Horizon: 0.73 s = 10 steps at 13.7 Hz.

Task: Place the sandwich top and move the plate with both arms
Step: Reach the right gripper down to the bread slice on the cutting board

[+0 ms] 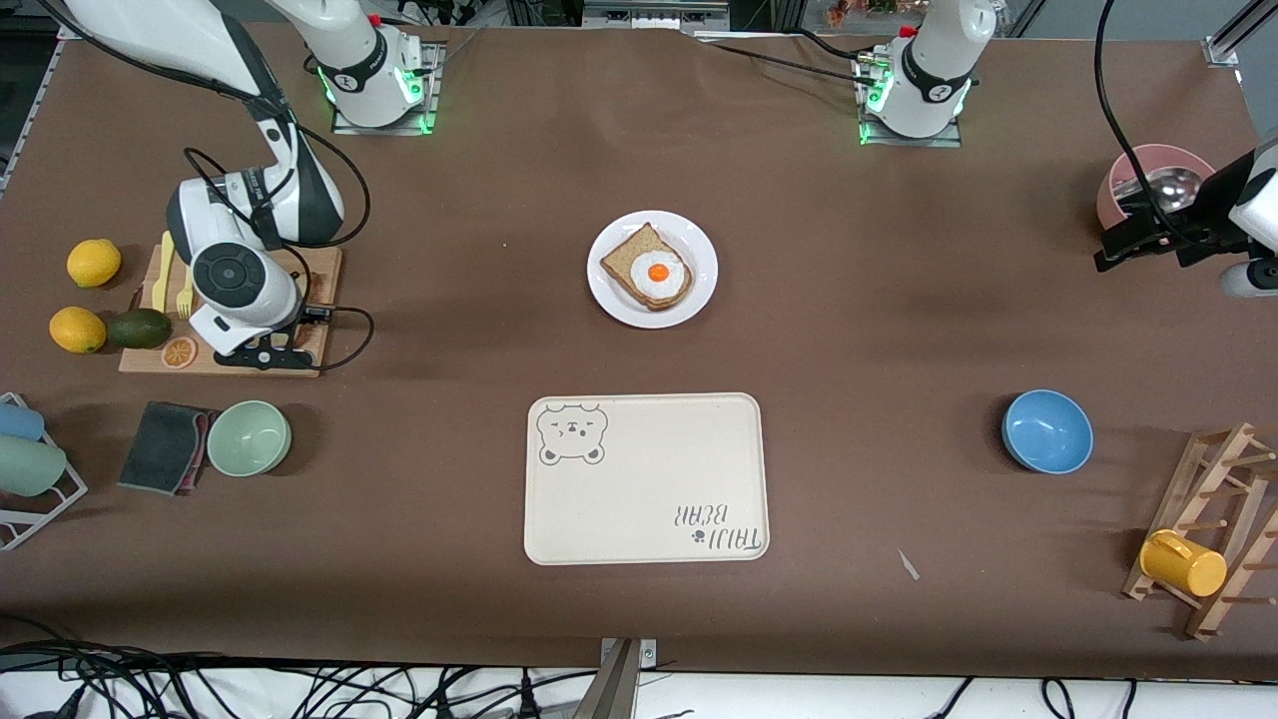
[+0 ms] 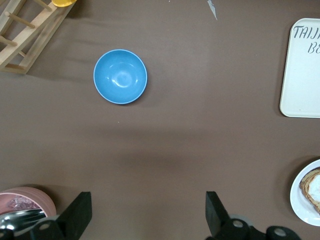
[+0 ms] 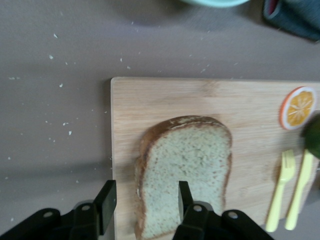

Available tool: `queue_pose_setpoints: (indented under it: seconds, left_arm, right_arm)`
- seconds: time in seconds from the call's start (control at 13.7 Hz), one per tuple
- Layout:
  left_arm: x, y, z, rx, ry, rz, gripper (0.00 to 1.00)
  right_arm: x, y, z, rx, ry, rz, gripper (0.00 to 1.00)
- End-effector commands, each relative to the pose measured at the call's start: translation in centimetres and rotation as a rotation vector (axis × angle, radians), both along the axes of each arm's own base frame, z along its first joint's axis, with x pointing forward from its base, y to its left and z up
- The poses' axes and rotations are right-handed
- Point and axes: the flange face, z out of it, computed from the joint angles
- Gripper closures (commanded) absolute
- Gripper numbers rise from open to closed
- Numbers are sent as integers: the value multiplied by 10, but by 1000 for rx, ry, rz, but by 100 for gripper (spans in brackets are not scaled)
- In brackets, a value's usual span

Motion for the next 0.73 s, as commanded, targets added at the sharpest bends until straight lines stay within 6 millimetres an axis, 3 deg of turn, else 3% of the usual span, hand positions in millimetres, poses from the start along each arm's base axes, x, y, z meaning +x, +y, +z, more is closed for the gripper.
queue_pose_setpoints:
  seconds: [0.0,0.44,0.66]
  left_arm:
    - [4,0,4,-8,-9,6,0]
    - [4,0,4,-9,-9,6,0]
    - [4,0,3,-9,-7,6,0]
  right_arm:
    - [-9,2,-10,-10,-15,-7,42]
    - [-13,-3,-29,-26,-2,23,46]
    - [-15,-4,-34,-22,-1,26,53]
